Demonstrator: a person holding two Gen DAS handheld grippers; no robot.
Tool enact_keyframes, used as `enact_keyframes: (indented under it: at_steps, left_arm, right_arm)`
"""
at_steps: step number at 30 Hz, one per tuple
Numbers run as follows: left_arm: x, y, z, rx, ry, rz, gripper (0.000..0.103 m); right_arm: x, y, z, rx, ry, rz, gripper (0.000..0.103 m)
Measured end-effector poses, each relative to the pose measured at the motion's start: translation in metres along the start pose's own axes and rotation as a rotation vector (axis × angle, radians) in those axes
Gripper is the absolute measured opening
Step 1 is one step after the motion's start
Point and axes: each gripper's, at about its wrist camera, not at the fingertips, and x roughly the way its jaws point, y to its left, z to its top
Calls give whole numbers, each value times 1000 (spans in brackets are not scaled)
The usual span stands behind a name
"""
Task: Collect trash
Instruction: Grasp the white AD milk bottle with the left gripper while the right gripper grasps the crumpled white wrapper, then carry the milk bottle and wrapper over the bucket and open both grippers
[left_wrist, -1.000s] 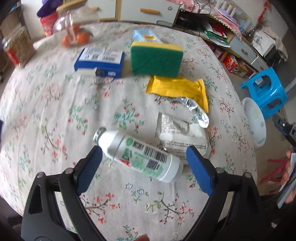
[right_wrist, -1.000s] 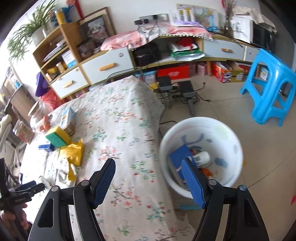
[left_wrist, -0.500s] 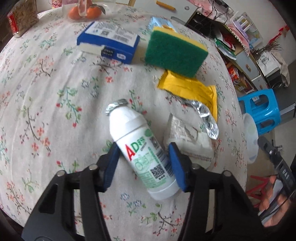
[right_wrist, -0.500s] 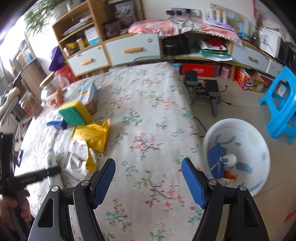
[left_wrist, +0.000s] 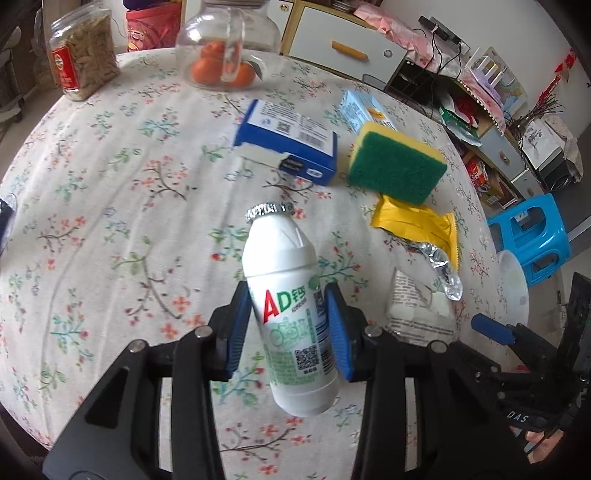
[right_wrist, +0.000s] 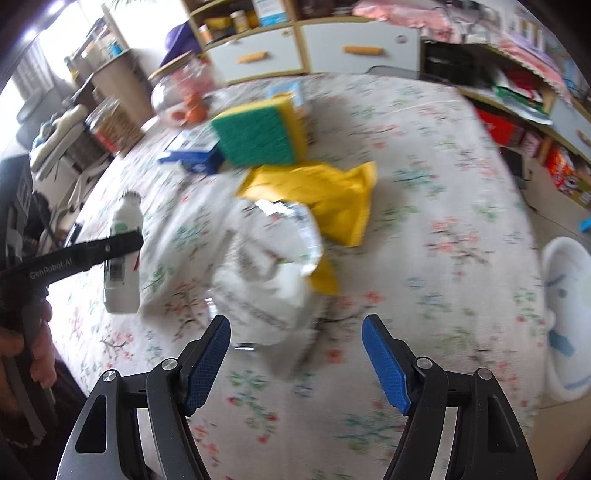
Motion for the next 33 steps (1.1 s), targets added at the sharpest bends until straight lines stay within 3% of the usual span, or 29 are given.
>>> enact_keyframes:
  at_steps: [16,19,24,30,33]
  left_arm:
    - [-10,17,-3,-11,2,-3,42]
    - [-10,17,-4,-14,3,-2,42]
    - [-12,17,-5,-10,-2,4,42]
    - [-13,16,-5,-2,-10,8,42]
    - [-14,13,-5,3,-18,9,42]
  right_arm:
    - [31,40,5,-92,-9,-74,76]
    - [33,46,7,-123,-13,-92,69]
    - [29,54,6,-171,-18,-65,40]
    - [20,62,8,-204,-48,-38,29]
    - [10,59,9,-195,-75,-30,29]
